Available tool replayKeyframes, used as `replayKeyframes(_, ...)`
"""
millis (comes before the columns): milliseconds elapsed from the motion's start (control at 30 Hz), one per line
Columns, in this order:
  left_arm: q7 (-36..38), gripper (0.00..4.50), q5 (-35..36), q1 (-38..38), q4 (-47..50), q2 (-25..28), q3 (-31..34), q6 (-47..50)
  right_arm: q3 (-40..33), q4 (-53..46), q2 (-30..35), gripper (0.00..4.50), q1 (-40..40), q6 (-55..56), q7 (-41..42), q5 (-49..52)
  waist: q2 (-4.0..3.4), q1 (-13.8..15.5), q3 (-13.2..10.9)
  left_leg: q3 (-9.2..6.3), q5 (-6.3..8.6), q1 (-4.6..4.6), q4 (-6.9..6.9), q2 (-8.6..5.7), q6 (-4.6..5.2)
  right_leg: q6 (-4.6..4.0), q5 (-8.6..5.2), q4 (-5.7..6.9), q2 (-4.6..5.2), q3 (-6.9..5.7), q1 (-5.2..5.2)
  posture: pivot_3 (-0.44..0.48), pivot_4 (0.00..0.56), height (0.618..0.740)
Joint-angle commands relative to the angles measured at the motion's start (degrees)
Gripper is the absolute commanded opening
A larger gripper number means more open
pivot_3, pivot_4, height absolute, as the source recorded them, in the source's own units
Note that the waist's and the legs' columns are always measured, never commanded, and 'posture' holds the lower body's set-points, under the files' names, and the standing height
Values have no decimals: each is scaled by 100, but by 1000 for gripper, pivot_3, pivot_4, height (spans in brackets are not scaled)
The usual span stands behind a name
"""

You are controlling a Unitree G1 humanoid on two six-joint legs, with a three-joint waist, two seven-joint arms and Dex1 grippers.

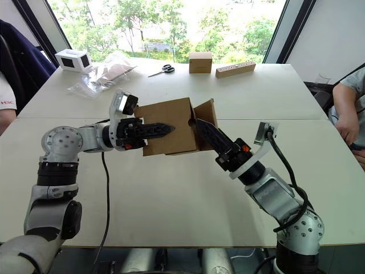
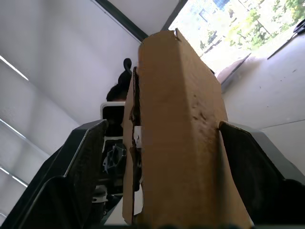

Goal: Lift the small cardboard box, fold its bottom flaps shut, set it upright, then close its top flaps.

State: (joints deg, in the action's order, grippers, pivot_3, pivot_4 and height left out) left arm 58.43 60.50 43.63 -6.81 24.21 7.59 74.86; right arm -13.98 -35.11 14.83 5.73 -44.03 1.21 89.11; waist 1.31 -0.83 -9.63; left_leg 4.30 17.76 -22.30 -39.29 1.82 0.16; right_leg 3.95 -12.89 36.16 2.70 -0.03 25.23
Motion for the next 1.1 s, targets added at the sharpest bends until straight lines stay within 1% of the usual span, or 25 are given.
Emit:
replayKeyframes(33, 4, 0, 106, 159, 43, -10, 96, -53, 95, -230, 55, 3827, -12, 269, -44, 346, 0, 1, 0, 0, 0, 0, 0, 0, 0, 0, 0, 0, 0, 0, 0, 0, 150, 740)
replayKeyframes(233, 23, 0, 64, 100, 36, 20, 82, -87, 145, -361, 313, 3827, -85, 510, -126, 774, 0, 2, 0, 0, 0, 0, 0, 0, 0, 0, 0, -1, 1, 0, 0, 0, 150, 740)
replayKeyframes(600, 102, 0, 0, 105, -57, 25, 17, -191, 377, -435, 569, 3827, -156, 834, -148, 817, 0, 3, 0, 0, 0, -1, 0, 0, 0, -4, -3, -1, 1, 0, 0, 0, 150, 740)
replayKeyframes(700, 125, 0, -12, 102, -70, 29, 0, -212, 443, -423, 616, 3289, -174, 879, -123, 721, 0, 4, 0, 0, 0, -1, 0, 0, 0, -4, -3, -2, 1, 0, 0, 0, 150, 740)
replayKeyframes(733, 125, 0, -6, 89, -56, 34, 0, -212, 474, -423, 661, 2891, -183, 868, -131, 650, 1, 5, 0, 0, 0, -1, 0, 0, 0, -4, -3, -2, 1, 0, 0, 0, 150, 740)
replayKeyframes(1067, 113, 0, 20, 34, 7, 65, 26, -203, 541, -408, 798, 2891, -254, 970, -53, 458, 1, 5, 0, 0, 0, -1, 0, 0, 0, -13, -7, -2, 1, 0, 0, 0, 150, 740)
replayKeyframes(1100, 110, 0, 20, 33, 9, 65, 27, -204, 541, -387, 809, 2627, -252, 979, -57, 411, 1, 5, 0, 0, 0, -1, 0, 0, 0, -13, -8, -2, 2, 0, 0, 0, 150, 740)
